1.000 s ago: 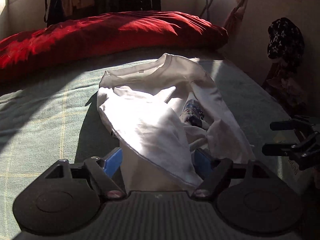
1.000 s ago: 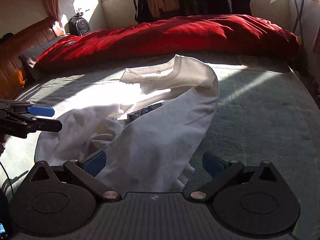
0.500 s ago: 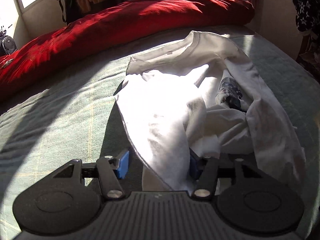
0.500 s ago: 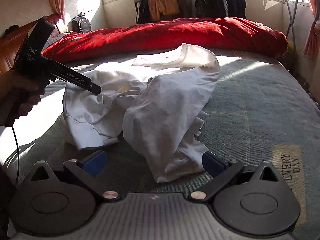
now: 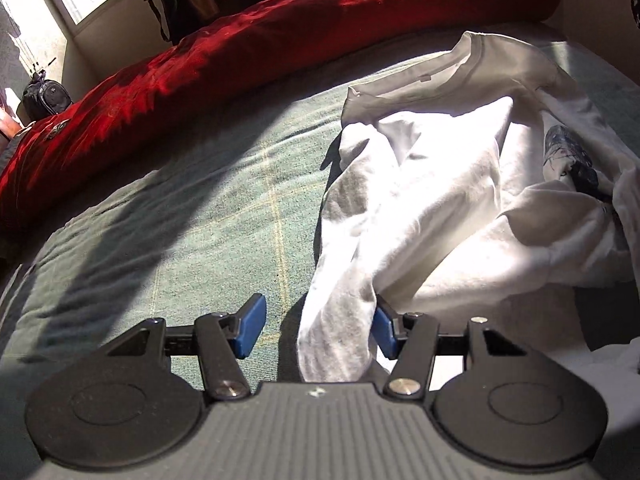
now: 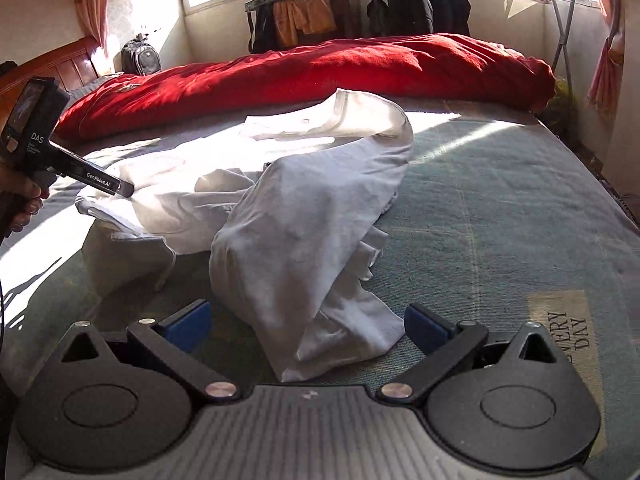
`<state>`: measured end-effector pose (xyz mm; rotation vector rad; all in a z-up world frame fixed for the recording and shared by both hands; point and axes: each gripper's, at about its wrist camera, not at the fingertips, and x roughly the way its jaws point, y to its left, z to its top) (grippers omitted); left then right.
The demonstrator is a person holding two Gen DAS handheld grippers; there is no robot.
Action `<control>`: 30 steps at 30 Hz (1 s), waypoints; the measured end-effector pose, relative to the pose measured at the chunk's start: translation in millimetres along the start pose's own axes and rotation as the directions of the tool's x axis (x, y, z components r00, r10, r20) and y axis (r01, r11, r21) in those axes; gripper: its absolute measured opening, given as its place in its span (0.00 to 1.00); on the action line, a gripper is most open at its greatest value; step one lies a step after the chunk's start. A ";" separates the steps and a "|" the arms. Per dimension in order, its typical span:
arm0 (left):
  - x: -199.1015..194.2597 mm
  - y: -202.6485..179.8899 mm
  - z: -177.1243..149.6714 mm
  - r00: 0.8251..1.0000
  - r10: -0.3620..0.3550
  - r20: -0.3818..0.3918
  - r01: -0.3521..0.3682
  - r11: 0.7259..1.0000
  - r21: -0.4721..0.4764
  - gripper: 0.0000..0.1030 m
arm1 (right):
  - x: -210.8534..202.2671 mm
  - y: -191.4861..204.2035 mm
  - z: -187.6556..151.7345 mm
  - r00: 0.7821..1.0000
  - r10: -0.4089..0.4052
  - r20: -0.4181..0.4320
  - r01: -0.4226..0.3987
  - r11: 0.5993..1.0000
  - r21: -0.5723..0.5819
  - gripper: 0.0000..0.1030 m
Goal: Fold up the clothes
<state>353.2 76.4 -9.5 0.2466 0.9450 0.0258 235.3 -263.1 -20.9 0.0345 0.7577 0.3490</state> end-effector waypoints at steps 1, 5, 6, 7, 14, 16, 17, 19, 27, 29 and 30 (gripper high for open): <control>-0.9 3.9 -2.3 0.999 -0.040 0.008 0.040 0.999 -0.027 0.51 | 2.2 0.1 0.4 1.000 0.001 -0.003 -0.001 1.000 0.000 1.00; -12.3 14.3 -11.1 0.970 -0.239 0.037 0.242 0.964 -0.113 0.53 | 10.1 3.2 2.7 1.000 0.007 -0.009 -0.007 1.000 0.005 1.00; -14.6 14.7 -12.7 0.959 -0.280 0.041 0.283 0.950 -0.129 0.53 | 11.7 4.9 4.0 1.000 0.013 -0.008 -0.012 1.000 0.005 1.00; -17.3 14.0 -13.7 0.951 -0.305 0.051 0.309 0.941 -0.137 0.53 | 13.7 7.4 5.9 1.000 0.022 -0.008 -0.022 1.000 0.004 1.00; -25.2 -12.6 4.4 0.871 -0.479 0.111 0.491 0.861 -0.134 0.54 | 15.4 30.1 13.7 0.998 0.067 0.016 -0.066 0.998 -0.021 1.00; -25.6 -30.1 11.3 0.845 -0.522 0.116 0.533 0.840 -0.098 0.54 | 12.1 32.0 13.4 0.997 0.072 0.025 -0.072 0.997 -0.025 1.00; -26.0 -41.0 14.0 0.828 -0.549 0.114 0.558 0.826 -0.076 0.54 | 10.6 32.2 13.5 0.997 0.069 0.028 -0.068 0.997 -0.030 1.00; -26.9 -63.9 18.0 0.799 -0.593 0.101 0.598 0.801 -0.028 0.56 | 8.3 30.4 13.9 0.999 0.036 0.032 -0.035 0.998 -0.045 1.00; -40.5 -75.9 8.1 0.846 -0.526 0.087 0.519 0.850 0.088 0.60 | 11.6 10.6 19.4 1.000 -0.020 0.023 0.020 1.000 -0.014 1.00; -42.7 -62.0 0.6 0.856 -0.509 0.088 0.504 0.860 0.077 0.62 | 17.4 7.6 24.0 0.999 -0.028 0.015 0.028 1.000 -0.004 1.00; -44.6 -54.8 -4.2 0.863 -0.496 0.090 0.491 0.868 0.071 0.62 | 21.6 6.6 28.4 1.000 -0.018 0.008 0.018 1.000 0.011 1.00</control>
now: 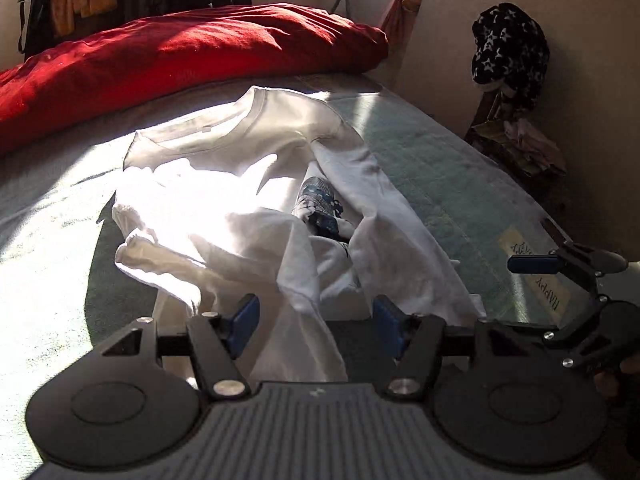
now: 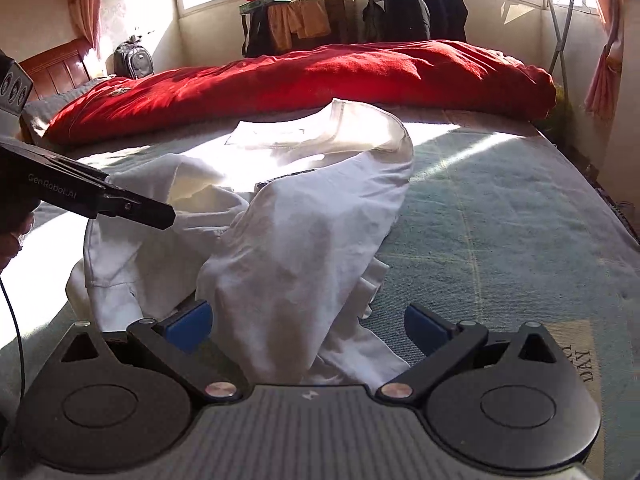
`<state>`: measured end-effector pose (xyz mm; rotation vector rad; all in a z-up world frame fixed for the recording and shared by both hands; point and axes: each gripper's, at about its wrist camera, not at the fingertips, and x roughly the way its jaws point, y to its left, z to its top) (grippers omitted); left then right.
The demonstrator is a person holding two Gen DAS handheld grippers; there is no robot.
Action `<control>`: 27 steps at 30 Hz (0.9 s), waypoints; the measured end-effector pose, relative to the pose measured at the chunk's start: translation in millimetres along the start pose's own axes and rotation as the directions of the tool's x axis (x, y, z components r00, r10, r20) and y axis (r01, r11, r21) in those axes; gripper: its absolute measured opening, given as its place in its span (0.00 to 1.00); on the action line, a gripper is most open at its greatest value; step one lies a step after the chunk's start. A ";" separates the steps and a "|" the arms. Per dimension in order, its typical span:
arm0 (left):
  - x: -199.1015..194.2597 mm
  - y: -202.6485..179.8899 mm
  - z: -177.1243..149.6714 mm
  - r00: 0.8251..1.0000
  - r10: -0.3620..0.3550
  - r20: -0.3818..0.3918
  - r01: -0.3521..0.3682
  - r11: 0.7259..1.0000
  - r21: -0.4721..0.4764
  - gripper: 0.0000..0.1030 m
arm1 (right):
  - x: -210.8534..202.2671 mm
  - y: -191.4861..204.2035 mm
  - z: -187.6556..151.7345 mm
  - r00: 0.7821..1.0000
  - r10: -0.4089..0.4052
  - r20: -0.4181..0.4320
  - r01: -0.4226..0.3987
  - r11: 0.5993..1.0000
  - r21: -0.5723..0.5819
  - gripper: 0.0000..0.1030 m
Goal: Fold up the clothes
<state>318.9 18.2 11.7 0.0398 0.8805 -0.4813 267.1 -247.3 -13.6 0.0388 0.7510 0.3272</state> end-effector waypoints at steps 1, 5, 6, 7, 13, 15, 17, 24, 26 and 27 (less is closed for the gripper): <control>-5.2 4.5 -4.7 1.000 0.013 0.004 -0.013 1.000 -0.006 0.64 | 3.8 0.9 5.1 1.000 0.016 -0.005 -0.016 1.000 0.011 1.00; -18.8 14.3 -19.0 1.000 0.024 0.020 -0.024 0.999 -0.027 0.65 | 25.5 24.6 33.1 0.996 0.081 -0.036 -0.081 0.997 0.006 1.00; -20.3 15.0 -21.5 0.999 0.024 0.023 -0.023 0.999 -0.026 0.65 | 33.3 34.8 40.3 0.995 0.087 -0.053 -0.088 0.996 -0.006 1.00; -21.7 15.5 -23.9 0.999 0.022 0.025 -0.022 0.999 -0.024 0.66 | 41.9 45.9 46.8 0.994 0.087 -0.068 -0.089 0.996 -0.018 1.00; -29.1 16.1 -37.3 0.999 0.025 0.028 -0.025 1.000 -0.011 0.66 | 78.6 90.2 38.0 0.985 -0.095 -0.141 0.062 0.974 -0.219 1.00; -31.2 15.0 -41.4 0.999 0.033 0.028 -0.033 0.999 -0.002 0.67 | 75.7 87.6 30.5 0.977 -0.175 -0.124 0.137 0.954 -0.267 1.00; -31.5 12.5 -44.3 0.999 0.034 0.031 -0.034 0.999 0.008 0.68 | 61.2 72.1 28.6 0.969 -0.221 -0.106 0.187 0.947 -0.259 1.00; -27.3 -0.3 -45.1 0.999 0.006 0.038 -0.007 1.000 0.031 0.68 | 16.9 -2.7 32.2 0.927 -0.365 -0.082 0.346 0.920 -0.185 1.00; -27.4 -3.7 -45.1 0.999 0.001 0.038 -0.002 0.999 0.037 0.69 | 14.8 -22.5 31.3 0.925 -0.367 -0.103 0.352 0.926 -0.140 1.00; -27.6 -5.0 -45.3 0.999 -0.001 0.038 -0.001 0.999 0.040 0.69 | 13.5 -30.1 30.5 0.932 -0.346 -0.109 0.335 0.936 -0.110 1.00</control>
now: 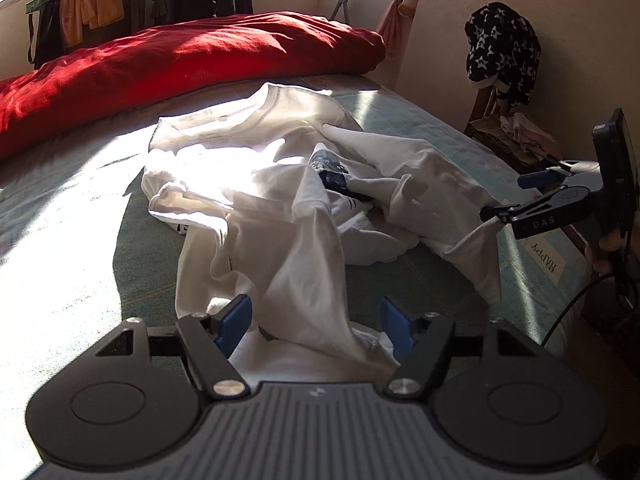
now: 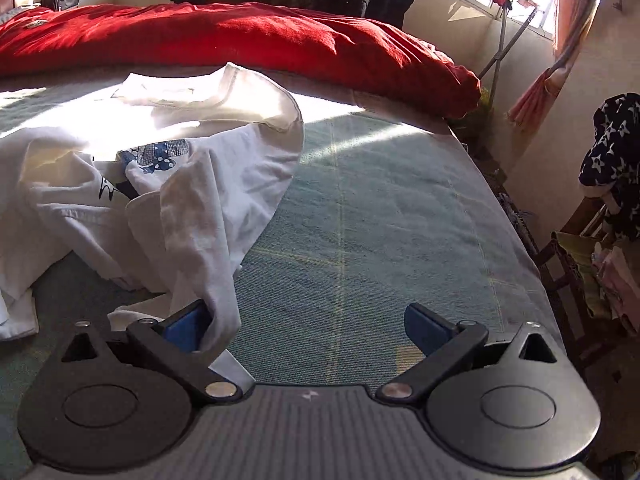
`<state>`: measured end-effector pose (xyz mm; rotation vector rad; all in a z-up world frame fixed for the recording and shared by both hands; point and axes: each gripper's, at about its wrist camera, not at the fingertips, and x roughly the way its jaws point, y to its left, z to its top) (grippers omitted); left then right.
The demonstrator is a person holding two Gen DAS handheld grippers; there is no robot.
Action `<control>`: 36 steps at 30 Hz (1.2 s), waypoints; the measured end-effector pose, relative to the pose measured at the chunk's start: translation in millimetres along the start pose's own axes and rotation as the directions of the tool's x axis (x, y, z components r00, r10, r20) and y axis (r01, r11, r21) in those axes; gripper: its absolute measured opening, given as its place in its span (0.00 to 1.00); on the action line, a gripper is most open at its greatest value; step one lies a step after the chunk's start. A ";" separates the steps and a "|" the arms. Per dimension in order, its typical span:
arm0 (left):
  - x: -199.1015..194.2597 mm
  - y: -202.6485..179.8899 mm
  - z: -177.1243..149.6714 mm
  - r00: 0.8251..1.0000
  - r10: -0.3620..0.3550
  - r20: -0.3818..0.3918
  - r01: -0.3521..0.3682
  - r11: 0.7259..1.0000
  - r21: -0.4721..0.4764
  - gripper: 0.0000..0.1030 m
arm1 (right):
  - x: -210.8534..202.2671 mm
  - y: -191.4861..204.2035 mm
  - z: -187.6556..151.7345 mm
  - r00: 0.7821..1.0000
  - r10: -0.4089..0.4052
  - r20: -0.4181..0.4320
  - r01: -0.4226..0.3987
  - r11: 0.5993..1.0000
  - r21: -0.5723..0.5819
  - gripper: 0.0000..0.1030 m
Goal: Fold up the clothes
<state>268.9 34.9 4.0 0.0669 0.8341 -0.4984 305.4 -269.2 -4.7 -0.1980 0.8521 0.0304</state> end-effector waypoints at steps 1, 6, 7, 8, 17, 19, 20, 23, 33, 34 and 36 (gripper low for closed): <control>-0.2 -1.2 -0.3 1.000 0.000 0.000 0.000 1.000 0.003 0.69 | 1.2 -6.3 -1.6 1.000 0.026 -0.002 -0.026 0.999 0.026 1.00; 3.0 -2.8 -0.6 1.000 0.008 -0.008 -0.008 1.000 0.000 0.70 | 9.7 -2.1 -4.4 0.991 0.130 0.009 -0.131 0.986 0.106 1.00; 3.8 -3.1 -0.6 1.000 0.007 -0.010 -0.007 1.000 -0.001 0.70 | 12.8 2.2 -3.4 0.990 0.143 0.012 -0.143 0.982 0.120 1.00; 4.4 -3.6 -0.8 1.000 0.006 -0.012 -0.006 1.000 0.000 0.70 | 16.6 6.7 -1.5 0.988 0.154 0.012 -0.154 0.980 0.128 1.00; 8.9 0.9 -9.0 1.000 0.008 -0.022 -0.008 1.000 0.003 0.71 | 26.5 34.6 10.6 0.987 -0.161 0.021 0.162 0.985 -0.060 1.00; 12.3 2.1 -9.9 1.000 0.004 -0.024 -0.004 1.000 -0.003 0.71 | 27.3 31.4 13.4 0.988 -0.151 0.019 0.152 0.987 -0.044 1.00; 13.5 2.9 -10.4 1.000 0.000 -0.023 0.000 1.000 -0.009 0.71 | 31.7 31.2 13.9 0.993 -0.119 -0.006 0.118 0.992 -0.034 1.00; 13.3 2.9 -11.6 1.000 -0.002 -0.020 0.001 1.000 -0.016 0.71 | 49.2 37.6 10.9 0.993 -0.099 -0.067 0.095 0.994 -0.061 1.00; 12.5 -1.5 -6.2 1.000 0.009 -0.012 -0.009 1.000 0.006 0.71 | 52.2 6.6 26.1 0.912 -0.407 0.049 0.406 0.881 -0.245 1.00; 13.6 -2.9 -5.4 1.000 0.009 -0.013 -0.008 1.000 0.011 0.71 | 53.2 -0.2 30.8 0.897 -0.438 0.066 0.439 0.861 -0.256 1.00; 15.6 -5.9 -3.5 1.000 0.010 -0.017 -0.009 1.000 0.021 0.71 | 58.0 -15.6 39.7 0.862 -0.498 0.096 0.504 0.820 -0.272 1.00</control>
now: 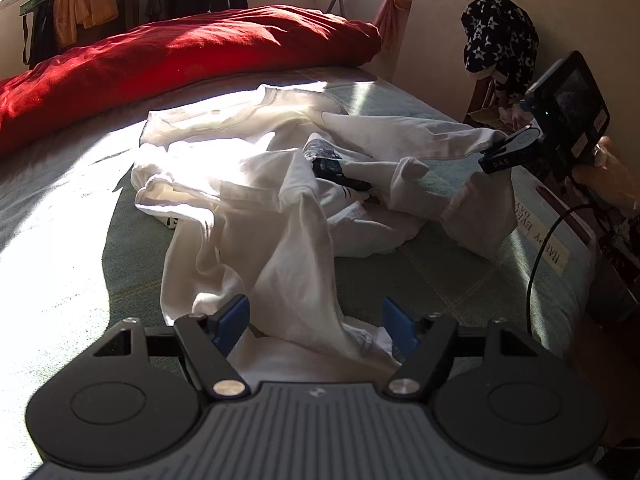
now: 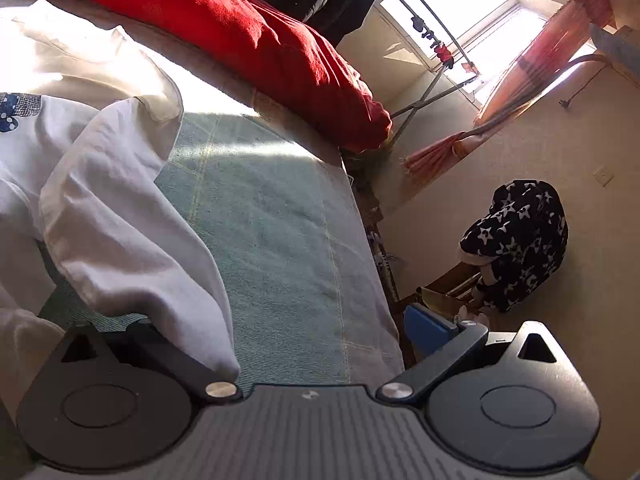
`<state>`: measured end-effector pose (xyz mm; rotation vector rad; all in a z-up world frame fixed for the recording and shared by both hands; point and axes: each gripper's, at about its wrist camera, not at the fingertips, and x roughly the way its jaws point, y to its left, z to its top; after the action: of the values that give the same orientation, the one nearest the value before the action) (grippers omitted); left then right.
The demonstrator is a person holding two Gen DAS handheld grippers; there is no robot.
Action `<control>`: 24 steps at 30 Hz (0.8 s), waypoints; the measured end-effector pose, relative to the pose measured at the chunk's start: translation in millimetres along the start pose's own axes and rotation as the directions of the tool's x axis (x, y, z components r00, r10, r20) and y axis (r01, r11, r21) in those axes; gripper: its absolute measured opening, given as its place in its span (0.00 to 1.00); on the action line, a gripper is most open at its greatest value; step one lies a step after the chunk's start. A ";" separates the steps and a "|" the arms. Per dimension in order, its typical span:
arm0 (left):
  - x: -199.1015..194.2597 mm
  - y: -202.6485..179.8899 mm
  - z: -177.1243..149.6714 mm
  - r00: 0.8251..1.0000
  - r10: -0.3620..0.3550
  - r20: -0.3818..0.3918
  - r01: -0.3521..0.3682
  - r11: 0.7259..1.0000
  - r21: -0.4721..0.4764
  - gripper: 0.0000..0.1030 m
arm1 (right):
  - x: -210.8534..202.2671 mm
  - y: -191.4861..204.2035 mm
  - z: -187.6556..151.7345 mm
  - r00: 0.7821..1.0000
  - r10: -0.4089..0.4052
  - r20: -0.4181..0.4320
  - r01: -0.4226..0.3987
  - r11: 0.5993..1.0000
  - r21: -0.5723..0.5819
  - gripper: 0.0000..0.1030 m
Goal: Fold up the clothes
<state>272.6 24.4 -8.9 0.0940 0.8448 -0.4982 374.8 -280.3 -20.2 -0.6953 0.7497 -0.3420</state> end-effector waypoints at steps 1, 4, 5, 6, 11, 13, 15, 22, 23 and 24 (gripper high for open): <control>1.0 -1.5 1.0 1.000 0.000 -0.002 0.000 1.000 0.005 0.71 | 6.8 -6.1 1.7 1.000 -0.029 0.001 0.029 1.000 -0.010 1.00; 4.7 -5.5 4.7 1.000 0.014 -0.007 -0.014 1.000 0.019 0.71 | 27.2 -27.1 7.5 0.994 -0.105 0.012 0.105 0.994 -0.023 1.00; 6.2 -6.4 6.3 1.000 0.016 -0.009 -0.016 1.000 0.021 0.71 | 34.1 -33.9 9.8 0.992 -0.127 0.015 0.128 0.991 -0.028 1.00; 7.8 -6.9 8.1 1.000 0.017 -0.011 -0.017 1.000 0.022 0.71 | 41.2 -41.6 12.4 0.989 -0.149 0.018 0.150 0.988 -0.030 1.00; 18.6 -12.7 17.7 0.999 0.023 -0.027 -0.022 0.999 0.037 0.71 | 80.6 -81.8 24.6 0.980 -0.197 0.016 0.198 0.980 -0.012 1.00; 23.9 -16.1 21.6 0.999 0.027 -0.035 -0.025 0.999 0.042 0.71 | 100.5 -99.0 31.3 0.979 -0.203 0.010 0.203 0.979 -0.008 1.00; 29.6 -19.3 25.3 0.998 0.034 -0.044 -0.032 0.998 0.048 0.71 | 118.8 -109.9 37.2 0.976 -0.217 0.014 0.217 0.976 -0.013 1.00; 48.2 -25.6 34.5 0.995 0.057 -0.079 -0.053 0.997 0.061 0.72 | 175.8 -112.6 34.8 0.976 -0.212 0.048 0.215 0.974 -0.070 1.00; 50.7 -26.4 35.0 0.995 0.062 -0.083 -0.057 0.996 0.064 0.73 | 182.5 -108.2 29.5 0.986 -0.168 0.024 0.169 0.983 -0.064 1.00; 53.1 -27.3 35.6 0.994 0.066 -0.087 -0.061 0.996 0.066 0.74 | 188.8 -103.6 23.5 0.993 -0.116 0.001 0.116 0.992 -0.057 1.00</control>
<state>314.3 -29.9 -21.1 0.2018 0.9108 -0.4636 517.9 -442.4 -32.2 -0.7943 0.7249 -0.4290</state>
